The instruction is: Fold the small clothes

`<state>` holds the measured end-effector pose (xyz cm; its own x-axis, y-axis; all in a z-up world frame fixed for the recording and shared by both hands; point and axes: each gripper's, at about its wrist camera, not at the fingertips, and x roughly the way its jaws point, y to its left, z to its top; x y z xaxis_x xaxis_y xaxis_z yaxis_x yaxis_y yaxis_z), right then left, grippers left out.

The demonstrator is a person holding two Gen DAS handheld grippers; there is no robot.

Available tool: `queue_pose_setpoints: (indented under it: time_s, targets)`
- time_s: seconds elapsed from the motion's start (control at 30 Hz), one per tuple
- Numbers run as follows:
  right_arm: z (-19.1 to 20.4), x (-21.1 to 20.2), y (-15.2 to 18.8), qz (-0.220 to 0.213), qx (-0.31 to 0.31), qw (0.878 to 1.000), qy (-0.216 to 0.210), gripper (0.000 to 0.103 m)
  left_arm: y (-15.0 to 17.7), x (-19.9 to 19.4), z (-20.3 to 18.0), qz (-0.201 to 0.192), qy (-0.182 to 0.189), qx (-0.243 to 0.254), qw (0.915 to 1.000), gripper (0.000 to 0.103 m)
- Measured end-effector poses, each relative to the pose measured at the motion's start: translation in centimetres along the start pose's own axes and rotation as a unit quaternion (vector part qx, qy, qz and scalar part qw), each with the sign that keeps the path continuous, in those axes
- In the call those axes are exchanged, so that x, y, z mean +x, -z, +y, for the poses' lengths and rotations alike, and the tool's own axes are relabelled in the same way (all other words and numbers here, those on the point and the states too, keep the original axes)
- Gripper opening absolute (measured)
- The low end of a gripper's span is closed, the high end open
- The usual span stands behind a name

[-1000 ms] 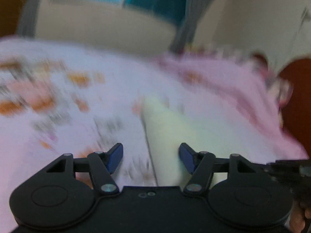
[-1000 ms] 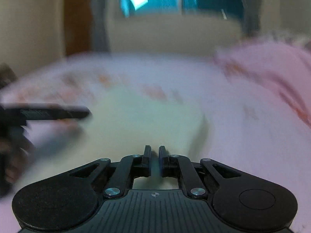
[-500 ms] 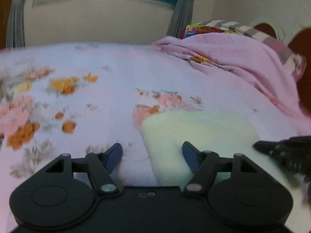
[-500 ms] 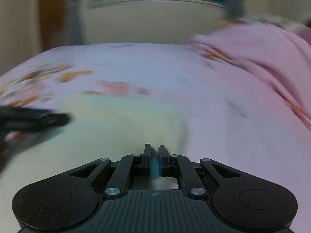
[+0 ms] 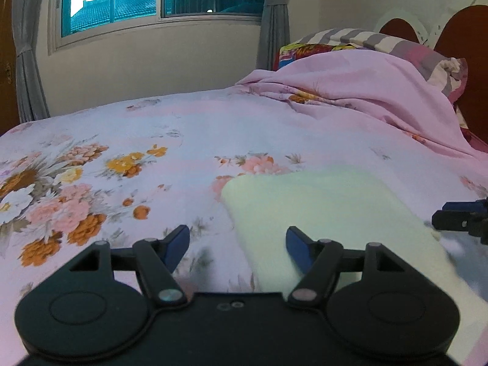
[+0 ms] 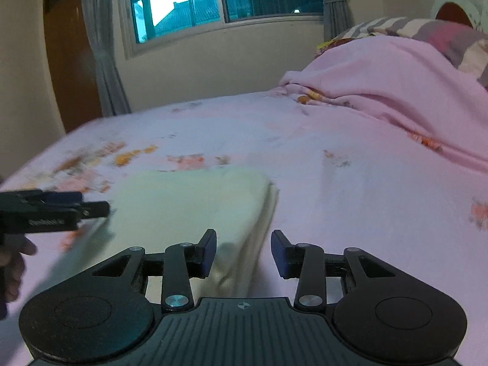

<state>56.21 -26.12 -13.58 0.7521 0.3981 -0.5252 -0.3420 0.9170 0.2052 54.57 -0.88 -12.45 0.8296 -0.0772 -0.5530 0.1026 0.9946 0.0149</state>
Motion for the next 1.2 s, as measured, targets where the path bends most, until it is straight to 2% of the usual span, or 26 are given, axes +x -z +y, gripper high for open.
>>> queue_pose_setpoints:
  time_s: [0.13, 0.27, 0.37, 0.4, 0.47, 0.53, 0.63, 0.67, 0.7, 0.73, 0.8, 0.83, 0.93, 0.97, 1.0, 1.1, 1.17, 1.2]
  targets:
    - [0.1, -1.1, 0.7, 0.002, 0.010, 1.000, -0.010, 0.040, 1.1, -1.3, 0.4, 0.002, 0.001, 0.001, 1.0000, 0.070]
    - [-2.0, -0.7, 1.2, 0.018, 0.074, 0.996, -0.053, 0.040, 2.2, -1.7, 1.1, 0.003, 0.015, 0.006, 0.9999, 0.070]
    - [-4.1, -0.3, 1.4, 0.029, 0.132, 0.986, -0.100, 0.040, 2.9, -1.8, 3.1, 0.001, 0.080, -0.035, 0.9962, 0.070]
    - [-4.6, -0.2, 1.4, 0.030, 0.141, 0.983, -0.109, 0.040, 3.1, -1.5, 4.1, 0.008, 0.122, -0.063, 0.9906, 0.070]
    - [-5.7, 0.0, 1.3, 0.033, 0.165, 0.977, -0.130, 0.040, 3.5, -0.6, 5.7, 0.027, 0.173, -0.110, 0.9783, 0.067]
    - [-6.8, 0.5, 1.5, 0.047, 0.197, 0.967, -0.157, 0.040, 4.1, 0.8, 7.2, 0.053, 0.227, -0.164, 0.9585, 0.066]
    - [-7.7, 1.3, 1.7, 0.058, 0.223, 0.956, -0.184, 0.040, 5.1, 2.7, 8.5, 0.073, 0.287, -0.219, 0.9297, 0.066]
    - [-7.9, 1.6, 1.8, 0.065, 0.229, 0.953, -0.189, 0.046, 5.4, 3.3, 9.0, 0.077, 0.305, -0.237, 0.9191, 0.066]
    - [-8.2, 2.0, 1.9, 0.068, 0.238, 0.949, -0.193, 0.058, 5.5, 3.8, 9.5, 0.079, 0.320, -0.255, 0.9092, 0.066]
    - [-8.5, 2.3, 2.0, 0.067, 0.248, 0.946, -0.200, 0.061, 5.7, 4.4, 9.9, 0.084, 0.334, -0.271, 0.8987, 0.069]
    - [-8.9, 2.6, 2.0, 0.061, 0.262, 0.939, -0.215, 0.072, 5.8, 5.5, 10.6, 0.091, 0.353, -0.294, 0.8837, 0.069]
    - [-9.0, 2.9, 1.9, 0.061, 0.268, 0.936, -0.221, 0.073, 5.9, 5.9, 10.6, 0.093, 0.357, -0.297, 0.8810, 0.069]
    - [-8.8, 4.2, 1.4, 0.062, 0.264, 0.935, -0.229, 0.073, 5.1, 6.9, 9.6, 0.102, 0.358, -0.266, 0.8889, 0.069]
    - [-8.5, 4.8, 1.2, 0.065, 0.255, 0.936, -0.233, 0.073, 4.9, 7.4, 9.4, 0.105, 0.363, -0.261, 0.8881, 0.069]
    - [-8.4, 5.1, 1.0, 0.066, 0.248, 0.937, -0.237, 0.073, 4.7, 7.8, 9.4, 0.107, 0.370, -0.263, 0.8845, 0.069]
    - [-7.7, 6.8, 0.3, 0.080, 0.222, 0.938, -0.255, 0.073, 4.5, 9.5, 9.9, 0.106, 0.400, -0.284, 0.8651, 0.069]
    - [-7.4, 7.7, -0.2, 0.083, 0.205, 0.939, -0.263, 0.073, 4.3, 10.2, 9.8, 0.100, 0.412, -0.281, 0.8609, 0.069]
    - [-7.2, 8.1, -0.4, 0.082, 0.197, 0.940, -0.265, 0.073, 4.1, 10.5, 9.6, 0.096, 0.413, -0.277, 0.8620, 0.069]
